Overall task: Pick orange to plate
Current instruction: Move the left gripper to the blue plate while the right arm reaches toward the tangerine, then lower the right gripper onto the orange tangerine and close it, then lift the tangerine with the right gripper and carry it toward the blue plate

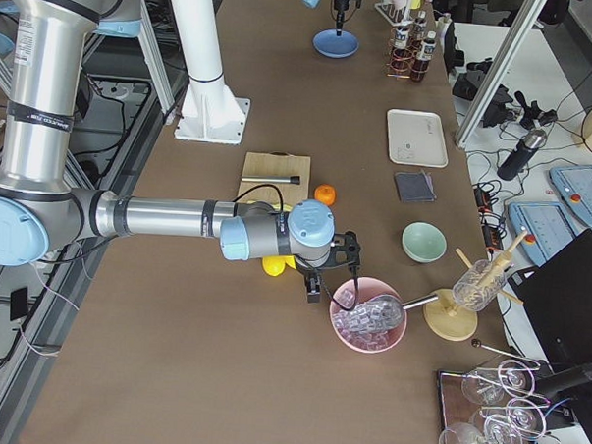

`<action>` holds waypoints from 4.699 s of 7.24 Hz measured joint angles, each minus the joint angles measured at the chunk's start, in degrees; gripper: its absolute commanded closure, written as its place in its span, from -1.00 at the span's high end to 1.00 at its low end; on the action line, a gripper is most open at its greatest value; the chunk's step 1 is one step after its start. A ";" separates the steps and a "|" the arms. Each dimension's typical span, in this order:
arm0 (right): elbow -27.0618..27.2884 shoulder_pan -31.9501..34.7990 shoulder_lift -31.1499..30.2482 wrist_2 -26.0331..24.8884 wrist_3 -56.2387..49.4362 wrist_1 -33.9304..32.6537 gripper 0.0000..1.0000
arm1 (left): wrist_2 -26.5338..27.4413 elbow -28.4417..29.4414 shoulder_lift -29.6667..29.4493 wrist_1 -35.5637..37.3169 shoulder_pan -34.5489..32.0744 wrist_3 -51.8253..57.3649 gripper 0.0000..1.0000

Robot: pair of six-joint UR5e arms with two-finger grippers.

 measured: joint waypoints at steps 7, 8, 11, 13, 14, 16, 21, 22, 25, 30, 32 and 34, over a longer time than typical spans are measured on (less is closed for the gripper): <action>0.87 -20.43 13.65 -5.80 34.75 6.29 1.00 | 6.84 -22.76 -10.02 0.81 17.13 -52.37 -1.00; 0.91 -24.30 15.35 -7.73 37.90 6.57 1.00 | 11.54 -22.97 -13.17 1.67 22.28 -56.89 -1.00; 1.20 -33.02 20.28 -14.81 55.30 6.82 1.00 | 25.66 -22.94 -19.70 6.07 35.28 -63.61 -1.00; 0.93 -34.57 21.10 -17.52 60.93 6.84 1.00 | 29.53 -22.59 -21.05 7.72 38.69 -64.92 -1.00; 0.75 -35.31 21.22 -18.18 61.66 6.84 1.00 | 30.59 -22.20 -21.38 8.20 39.79 -65.08 -1.00; 0.63 -36.62 21.31 -18.58 61.97 6.85 1.00 | 31.25 -21.46 -21.72 8.61 40.57 -65.20 -0.75; -0.71 -40.16 21.42 -19.97 61.60 6.88 1.00 | 31.42 -20.29 -21.85 8.65 40.71 -64.76 0.95; -1.08 -41.19 21.42 -21.17 61.31 6.88 1.00 | 31.43 -20.09 -21.83 8.61 40.68 -64.71 0.95; -2.32 -43.44 21.69 -23.05 61.13 7.75 0.94 | 31.50 -19.91 -21.68 8.58 40.75 -64.74 0.95; -6.14 -43.58 25.54 -22.99 60.78 8.34 -1.00 | 31.51 -19.87 -21.24 8.66 40.76 -64.97 0.95; -0.85 -43.22 27.43 -22.56 61.55 4.18 -1.00 | 31.54 -20.14 -21.13 8.61 40.68 -64.96 0.94; 3.13 -48.36 34.30 -25.27 69.57 -2.45 -1.00 | 31.31 -23.11 -17.90 8.59 39.45 -63.93 0.95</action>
